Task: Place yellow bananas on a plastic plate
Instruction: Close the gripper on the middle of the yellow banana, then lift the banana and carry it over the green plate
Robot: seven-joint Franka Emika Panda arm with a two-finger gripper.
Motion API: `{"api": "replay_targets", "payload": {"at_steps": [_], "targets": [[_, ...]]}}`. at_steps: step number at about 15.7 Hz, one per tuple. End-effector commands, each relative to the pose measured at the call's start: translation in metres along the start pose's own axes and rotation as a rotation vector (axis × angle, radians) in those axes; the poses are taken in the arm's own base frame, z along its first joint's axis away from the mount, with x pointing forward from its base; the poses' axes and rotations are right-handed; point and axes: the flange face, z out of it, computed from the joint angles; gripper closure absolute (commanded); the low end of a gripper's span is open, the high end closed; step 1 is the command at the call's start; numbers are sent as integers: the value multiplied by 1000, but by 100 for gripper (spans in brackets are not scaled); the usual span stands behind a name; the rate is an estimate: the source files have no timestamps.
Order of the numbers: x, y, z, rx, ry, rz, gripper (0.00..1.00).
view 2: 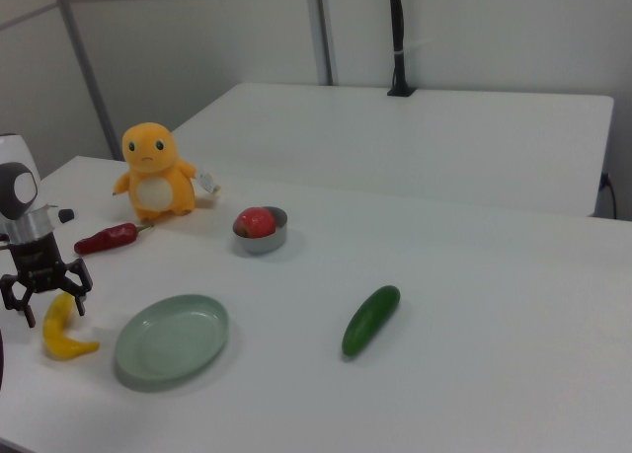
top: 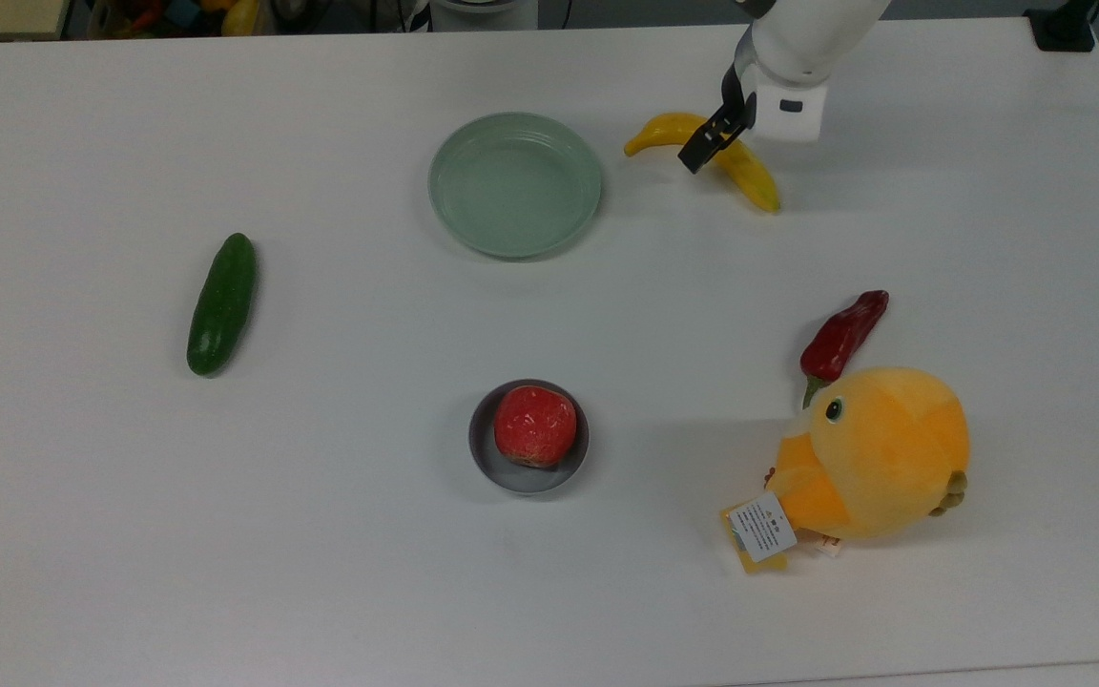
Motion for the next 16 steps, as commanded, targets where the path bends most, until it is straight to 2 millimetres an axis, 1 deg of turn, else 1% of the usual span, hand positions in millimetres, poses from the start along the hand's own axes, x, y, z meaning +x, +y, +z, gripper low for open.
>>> {"api": "replay_targets", "payload": {"at_steps": [1, 2, 3, 6, 7, 8, 9, 13, 14, 15, 16], "targets": [[13, -17, 15, -43, 17, -8, 64], [14, -17, 16, -48, 21, 7, 83], [13, -16, 16, -49, 21, 13, 88], [14, -17, 18, -49, 19, 8, 90], [14, -18, 18, -50, 18, 4, 91], [14, -19, 17, -50, 19, 3, 96], [14, -20, 16, -50, 22, 0, 99], [14, -18, 14, -51, 23, 7, 99], [13, -16, 6, -53, 37, 13, 99], [9, -10, -6, -57, 56, 26, 99], [4, 2, -20, -58, 78, 49, 99]]}}
